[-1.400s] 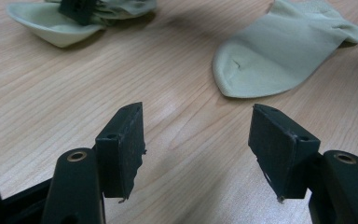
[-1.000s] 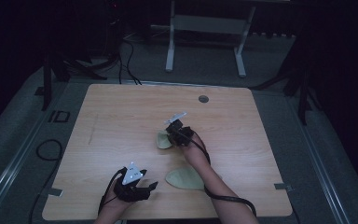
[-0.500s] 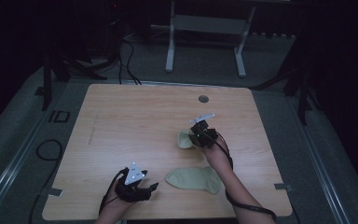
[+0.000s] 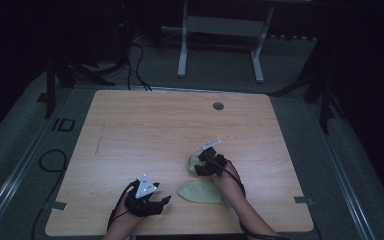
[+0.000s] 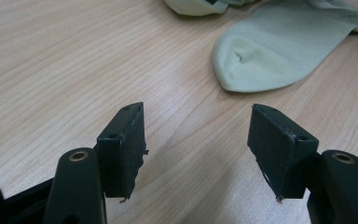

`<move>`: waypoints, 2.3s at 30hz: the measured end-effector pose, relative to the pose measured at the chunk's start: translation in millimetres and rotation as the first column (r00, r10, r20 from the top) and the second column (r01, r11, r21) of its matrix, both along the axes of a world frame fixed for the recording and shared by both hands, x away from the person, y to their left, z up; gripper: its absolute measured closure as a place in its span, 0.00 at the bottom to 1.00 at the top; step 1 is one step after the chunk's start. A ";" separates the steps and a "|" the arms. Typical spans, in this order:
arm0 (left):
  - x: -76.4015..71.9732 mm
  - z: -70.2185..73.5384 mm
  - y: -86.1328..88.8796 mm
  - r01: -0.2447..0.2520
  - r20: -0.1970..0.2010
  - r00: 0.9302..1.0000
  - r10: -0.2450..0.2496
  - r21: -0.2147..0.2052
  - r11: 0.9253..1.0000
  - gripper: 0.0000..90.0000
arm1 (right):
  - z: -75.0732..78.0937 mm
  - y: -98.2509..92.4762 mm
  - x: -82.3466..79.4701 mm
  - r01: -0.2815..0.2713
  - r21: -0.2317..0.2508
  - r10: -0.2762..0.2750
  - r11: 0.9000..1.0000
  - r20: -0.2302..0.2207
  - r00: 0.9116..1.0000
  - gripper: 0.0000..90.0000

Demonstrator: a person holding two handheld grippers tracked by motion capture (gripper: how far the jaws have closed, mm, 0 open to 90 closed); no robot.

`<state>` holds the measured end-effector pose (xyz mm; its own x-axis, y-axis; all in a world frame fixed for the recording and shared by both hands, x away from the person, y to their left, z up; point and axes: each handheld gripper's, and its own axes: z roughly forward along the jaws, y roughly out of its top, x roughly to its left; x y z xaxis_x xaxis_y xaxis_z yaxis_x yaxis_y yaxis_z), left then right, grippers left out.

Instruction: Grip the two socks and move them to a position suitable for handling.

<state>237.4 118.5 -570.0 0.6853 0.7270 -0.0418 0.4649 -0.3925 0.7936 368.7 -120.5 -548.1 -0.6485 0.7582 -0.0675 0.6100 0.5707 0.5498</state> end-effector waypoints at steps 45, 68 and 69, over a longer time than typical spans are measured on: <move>120.8 6.3 -62.1 0.054 -0.036 0.998 -0.048 0.170 0.984 0.99 | -1.0 -12.4 -12.8 -0.083 0.016 0.082 0.996 0.022 0.996 0.93; 129.2 3.2 -49.2 0.039 0.024 0.999 -0.044 0.189 0.981 0.99 | 51.4 -98.6 -1.2 0.059 0.237 -0.068 0.970 0.031 0.997 0.94; 129.6 3.3 -50.1 0.041 0.020 0.999 -0.046 0.185 0.982 0.99 | 48.1 -102.0 0.1 0.072 0.235 -0.078 0.969 0.019 0.997 0.94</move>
